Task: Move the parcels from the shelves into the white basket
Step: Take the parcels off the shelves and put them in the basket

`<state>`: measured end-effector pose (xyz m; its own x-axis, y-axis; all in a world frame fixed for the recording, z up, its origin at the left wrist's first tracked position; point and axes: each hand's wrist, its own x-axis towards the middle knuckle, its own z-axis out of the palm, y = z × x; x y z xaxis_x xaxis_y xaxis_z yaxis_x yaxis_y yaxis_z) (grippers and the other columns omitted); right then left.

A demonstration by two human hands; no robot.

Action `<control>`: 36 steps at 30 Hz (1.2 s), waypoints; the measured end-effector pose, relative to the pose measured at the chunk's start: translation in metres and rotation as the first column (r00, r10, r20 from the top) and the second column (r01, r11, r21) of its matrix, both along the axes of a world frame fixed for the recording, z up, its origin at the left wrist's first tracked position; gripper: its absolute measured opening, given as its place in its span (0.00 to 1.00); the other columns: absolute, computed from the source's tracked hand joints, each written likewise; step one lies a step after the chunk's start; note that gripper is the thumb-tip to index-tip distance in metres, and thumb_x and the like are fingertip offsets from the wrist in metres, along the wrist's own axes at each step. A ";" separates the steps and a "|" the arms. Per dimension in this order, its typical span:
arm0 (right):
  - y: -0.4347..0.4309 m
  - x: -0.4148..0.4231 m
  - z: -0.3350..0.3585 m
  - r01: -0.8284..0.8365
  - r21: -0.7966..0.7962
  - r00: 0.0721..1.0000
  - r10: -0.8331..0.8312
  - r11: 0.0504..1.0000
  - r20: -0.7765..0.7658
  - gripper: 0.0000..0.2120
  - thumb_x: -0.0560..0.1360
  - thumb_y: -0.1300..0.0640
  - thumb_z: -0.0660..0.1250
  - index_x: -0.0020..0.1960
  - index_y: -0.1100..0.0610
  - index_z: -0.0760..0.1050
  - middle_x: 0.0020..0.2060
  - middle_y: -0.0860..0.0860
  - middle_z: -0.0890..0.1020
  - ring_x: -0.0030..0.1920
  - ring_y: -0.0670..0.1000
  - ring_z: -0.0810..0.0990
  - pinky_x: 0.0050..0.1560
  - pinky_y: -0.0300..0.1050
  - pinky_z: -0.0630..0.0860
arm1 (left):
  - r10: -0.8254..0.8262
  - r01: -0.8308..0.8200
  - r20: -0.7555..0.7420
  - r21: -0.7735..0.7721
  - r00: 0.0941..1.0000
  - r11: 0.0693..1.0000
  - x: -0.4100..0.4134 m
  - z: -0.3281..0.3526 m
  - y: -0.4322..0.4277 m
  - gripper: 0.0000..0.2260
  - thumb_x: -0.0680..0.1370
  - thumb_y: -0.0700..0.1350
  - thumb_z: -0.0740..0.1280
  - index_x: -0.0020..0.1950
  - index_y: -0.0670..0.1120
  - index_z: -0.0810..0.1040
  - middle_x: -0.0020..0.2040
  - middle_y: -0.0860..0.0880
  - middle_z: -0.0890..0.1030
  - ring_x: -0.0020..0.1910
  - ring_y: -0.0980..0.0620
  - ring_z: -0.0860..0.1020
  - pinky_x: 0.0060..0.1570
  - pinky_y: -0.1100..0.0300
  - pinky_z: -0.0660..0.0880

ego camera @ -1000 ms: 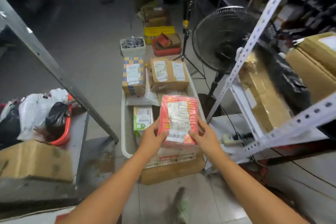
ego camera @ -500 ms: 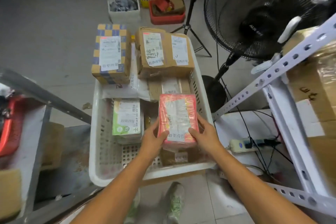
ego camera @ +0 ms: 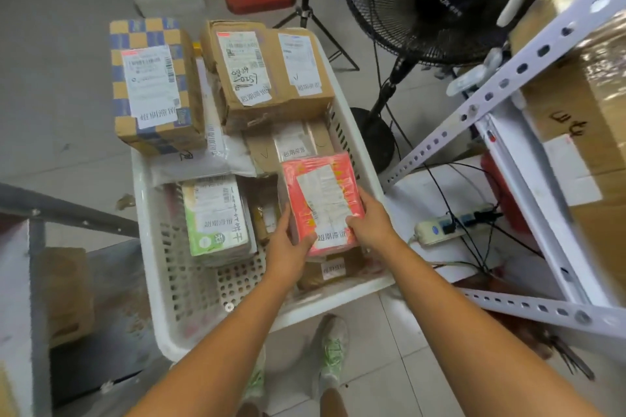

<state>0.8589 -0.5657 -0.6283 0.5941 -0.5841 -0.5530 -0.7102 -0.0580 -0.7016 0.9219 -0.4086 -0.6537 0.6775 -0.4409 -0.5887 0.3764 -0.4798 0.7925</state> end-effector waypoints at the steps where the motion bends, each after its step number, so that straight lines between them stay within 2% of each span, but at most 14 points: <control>1: -0.001 -0.001 0.002 -0.018 0.011 1.000 0.018 1.000 -0.015 0.26 0.75 0.70 0.61 0.69 0.51 0.70 0.54 0.48 0.80 0.53 0.48 0.78 0.52 0.38 0.76 | -0.014 0.014 0.003 0.009 1.000 1.000 0.002 0.002 0.002 0.35 0.76 0.40 0.70 0.77 0.55 0.57 0.71 0.51 0.70 0.69 0.51 0.69 0.68 0.53 0.68; 3: -0.002 -0.003 0.010 -0.052 0.021 0.997 0.053 0.998 -0.055 0.25 0.75 0.68 0.64 0.69 0.53 0.69 0.58 0.51 0.80 0.58 0.51 0.78 0.59 0.48 0.75 | -0.053 0.053 0.005 0.025 0.999 0.998 0.006 0.011 0.006 0.33 0.77 0.42 0.69 0.77 0.53 0.58 0.70 0.51 0.71 0.68 0.51 0.71 0.66 0.49 0.71; 4: -0.001 -0.005 0.014 -0.064 0.023 0.995 0.065 0.998 -0.071 0.24 0.75 0.67 0.65 0.69 0.53 0.69 0.58 0.50 0.80 0.58 0.51 0.78 0.59 0.48 0.75 | -0.078 0.078 -0.001 0.034 0.997 0.996 0.008 0.017 0.008 0.31 0.77 0.42 0.68 0.77 0.53 0.59 0.70 0.50 0.71 0.67 0.51 0.71 0.65 0.51 0.72; 8: 0.003 -0.014 0.047 -0.095 -0.013 0.990 0.093 0.995 -0.105 0.18 0.76 0.63 0.66 0.66 0.54 0.74 0.54 0.48 0.80 0.57 0.50 0.78 0.43 0.29 0.71 | -0.272 0.266 0.045 0.107 0.961 0.958 0.015 0.049 0.011 0.23 0.80 0.44 0.64 0.74 0.50 0.64 0.67 0.47 0.75 0.61 0.51 0.74 0.55 0.60 0.71; 9: 0.003 -0.018 0.058 -0.094 -0.031 0.989 0.090 0.995 -0.119 0.17 0.77 0.61 0.67 0.65 0.55 0.74 0.54 0.49 0.80 0.58 0.51 0.79 0.42 0.29 0.71 | -0.328 0.316 0.065 0.146 0.942 0.937 0.017 0.059 0.011 0.22 0.80 0.44 0.64 0.74 0.49 0.65 0.66 0.46 0.75 0.59 0.51 0.75 0.55 0.60 0.71; 11: 0.004 -0.028 0.085 -0.085 -0.081 0.985 0.071 0.993 -0.159 0.19 0.77 0.55 0.67 0.67 0.56 0.73 0.59 0.52 0.79 0.59 0.54 0.78 0.50 0.40 0.74 | -0.440 0.414 0.096 0.211 0.893 0.886 0.020 0.082 0.013 0.22 0.80 0.45 0.63 0.74 0.48 0.65 0.66 0.45 0.75 0.57 0.51 0.76 0.55 0.59 0.72; 16: 0.014 -0.078 0.159 -0.114 -0.204 0.958 0.053 0.972 -0.281 0.25 0.78 0.50 0.64 0.73 0.55 0.66 0.68 0.57 0.74 0.66 0.59 0.73 0.63 0.51 0.72 | -0.717 0.605 0.212 0.412 0.664 0.681 0.026 0.149 0.019 0.22 0.80 0.49 0.62 0.74 0.48 0.66 0.67 0.43 0.75 0.64 0.44 0.74 0.62 0.52 0.72; 19: 0.022 -0.119 0.201 -0.109 -0.257 0.949 0.024 0.960 -0.315 0.26 0.79 0.50 0.62 0.75 0.57 0.64 0.69 0.57 0.72 0.67 0.58 0.72 0.63 0.49 0.71 | -0.815 0.643 0.255 0.511 0.520 0.570 0.021 0.190 0.020 0.22 0.79 0.52 0.62 0.73 0.49 0.66 0.66 0.43 0.75 0.65 0.44 0.73 0.62 0.53 0.72; 22: 0.032 -0.162 0.240 -0.097 -0.310 0.951 -0.004 0.946 -0.309 0.19 0.80 0.50 0.62 0.69 0.55 0.69 0.58 0.53 0.78 0.53 0.57 0.76 0.52 0.47 0.72 | -0.847 0.646 0.323 0.548 0.422 0.531 0.005 0.230 0.016 0.22 0.79 0.52 0.62 0.73 0.50 0.66 0.67 0.45 0.75 0.64 0.46 0.74 0.61 0.54 0.72; 23: 0.035 -0.178 0.253 -0.085 -0.321 0.953 -0.018 0.943 -0.303 0.16 0.80 0.50 0.62 0.65 0.54 0.70 0.56 0.52 0.78 0.53 0.57 0.76 0.53 0.48 0.73 | -0.854 0.644 0.354 0.561 0.381 0.520 -0.004 0.243 0.012 0.22 0.79 0.52 0.62 0.73 0.50 0.66 0.67 0.45 0.74 0.65 0.47 0.73 0.62 0.54 0.72; 27: 0.044 -0.259 0.296 0.011 -0.399 0.954 -0.129 0.917 -0.271 0.23 0.79 0.48 0.63 0.72 0.53 0.68 0.66 0.55 0.76 0.62 0.58 0.76 0.60 0.51 0.74 | -0.876 0.647 0.434 0.610 0.208 0.456 -0.063 0.289 -0.008 0.21 0.80 0.52 0.60 0.73 0.52 0.66 0.66 0.46 0.76 0.62 0.46 0.75 0.59 0.54 0.73; 31: 0.045 -0.362 0.324 0.092 -0.474 0.939 -0.235 0.876 -0.252 0.25 0.78 0.47 0.63 0.73 0.54 0.67 0.69 0.55 0.73 0.68 0.57 0.72 0.65 0.49 0.70 | -0.868 0.679 0.493 0.615 0.064 0.400 -0.153 0.330 -0.035 0.21 0.80 0.52 0.61 0.72 0.51 0.67 0.64 0.47 0.77 0.57 0.45 0.78 0.50 0.57 0.74; 34: 0.043 -0.444 0.344 0.143 -0.500 0.911 -0.311 0.854 -0.271 0.23 0.78 0.47 0.62 0.69 0.56 0.69 0.66 0.56 0.75 0.65 0.59 0.74 0.62 0.50 0.72 | -0.860 0.707 0.502 0.641 -0.092 0.299 -0.230 0.356 -0.057 0.22 0.80 0.53 0.62 0.73 0.50 0.67 0.65 0.45 0.76 0.61 0.44 0.76 0.56 0.55 0.73; 36: 0.041 -0.497 0.356 0.222 -0.503 0.881 -0.393 0.835 -0.264 0.22 0.78 0.48 0.62 0.69 0.56 0.70 0.64 0.57 0.77 0.63 0.61 0.75 0.61 0.52 0.73 | -0.833 0.726 0.533 0.631 -0.150 0.273 -0.280 0.373 -0.076 0.22 0.79 0.54 0.62 0.73 0.51 0.67 0.67 0.46 0.75 0.64 0.45 0.74 0.61 0.54 0.70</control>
